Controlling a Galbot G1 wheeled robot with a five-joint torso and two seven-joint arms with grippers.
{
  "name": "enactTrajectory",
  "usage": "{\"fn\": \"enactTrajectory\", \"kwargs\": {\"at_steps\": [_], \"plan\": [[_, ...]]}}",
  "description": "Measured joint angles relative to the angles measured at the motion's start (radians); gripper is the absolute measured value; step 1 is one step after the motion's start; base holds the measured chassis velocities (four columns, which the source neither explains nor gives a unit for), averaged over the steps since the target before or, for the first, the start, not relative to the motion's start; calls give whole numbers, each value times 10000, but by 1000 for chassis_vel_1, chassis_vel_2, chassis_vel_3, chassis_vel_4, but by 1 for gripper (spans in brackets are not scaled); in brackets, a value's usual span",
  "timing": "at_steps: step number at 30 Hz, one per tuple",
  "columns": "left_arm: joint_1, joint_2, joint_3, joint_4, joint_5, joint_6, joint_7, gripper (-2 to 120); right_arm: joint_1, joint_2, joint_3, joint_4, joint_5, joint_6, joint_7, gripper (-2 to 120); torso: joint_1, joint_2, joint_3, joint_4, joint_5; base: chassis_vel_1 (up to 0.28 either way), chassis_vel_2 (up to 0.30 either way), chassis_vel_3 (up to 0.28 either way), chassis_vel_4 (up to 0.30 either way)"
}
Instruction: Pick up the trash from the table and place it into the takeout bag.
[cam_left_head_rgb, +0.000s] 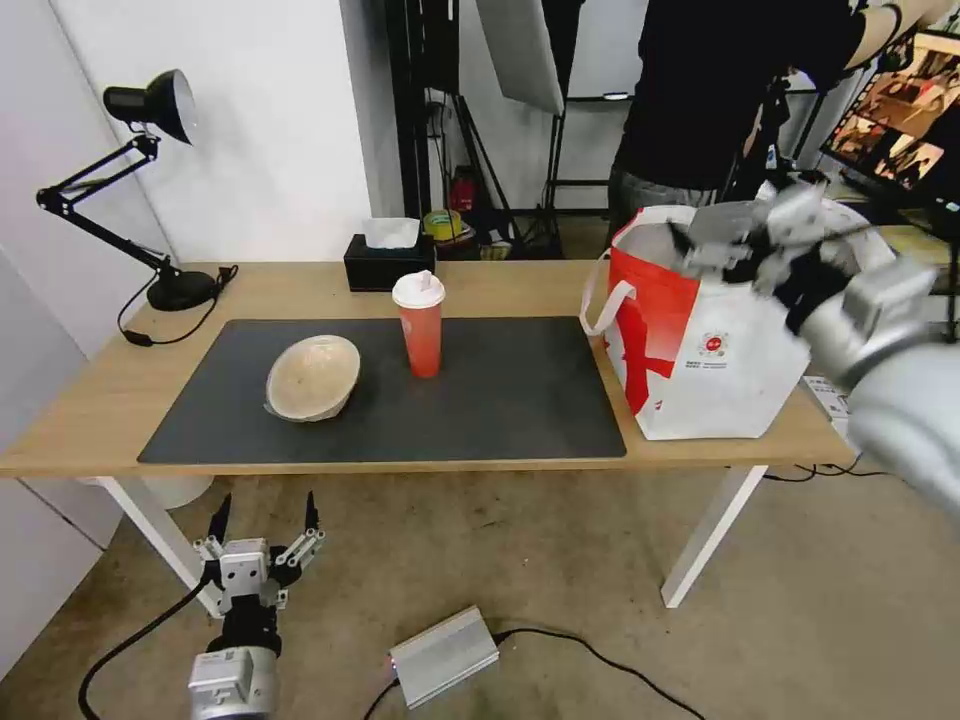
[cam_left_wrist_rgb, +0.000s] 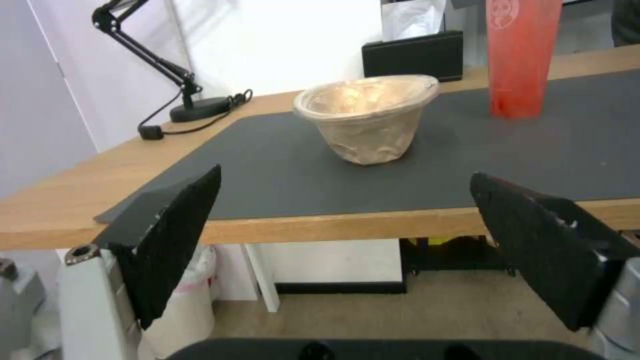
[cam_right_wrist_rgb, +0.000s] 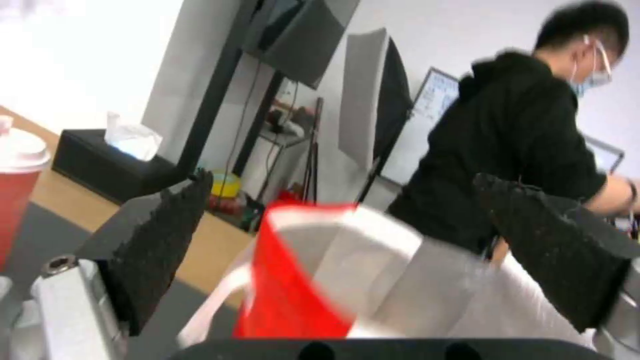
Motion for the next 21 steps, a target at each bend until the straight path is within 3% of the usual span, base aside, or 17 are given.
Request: {"fn": "enactTrajectory", "kwargs": {"at_steps": [11, 18, 21], "plan": [[-13, 3, 53, 123, 73, -6, 2, 100, -3415, 1819, 841, 560, -1423, 601, 1058, 100, 0, 0, 0, -1, 0, 0, 0, 0, 0], [-14, 7, 52, 164, 81, -14, 3, 100, -4713, 2719, 542, 566, -2483, 1689, 894, 100, 0, 0, -1, 1, -3, 0, 0, 0, 0], [-5, 8, 54, 194, 89, -20, 5, 100, -5342, 3199, 93, 491, -3064, 2104, 1289, 100, 0, 1, 0, -1, 0, 0, 0, 0, 0]]}}
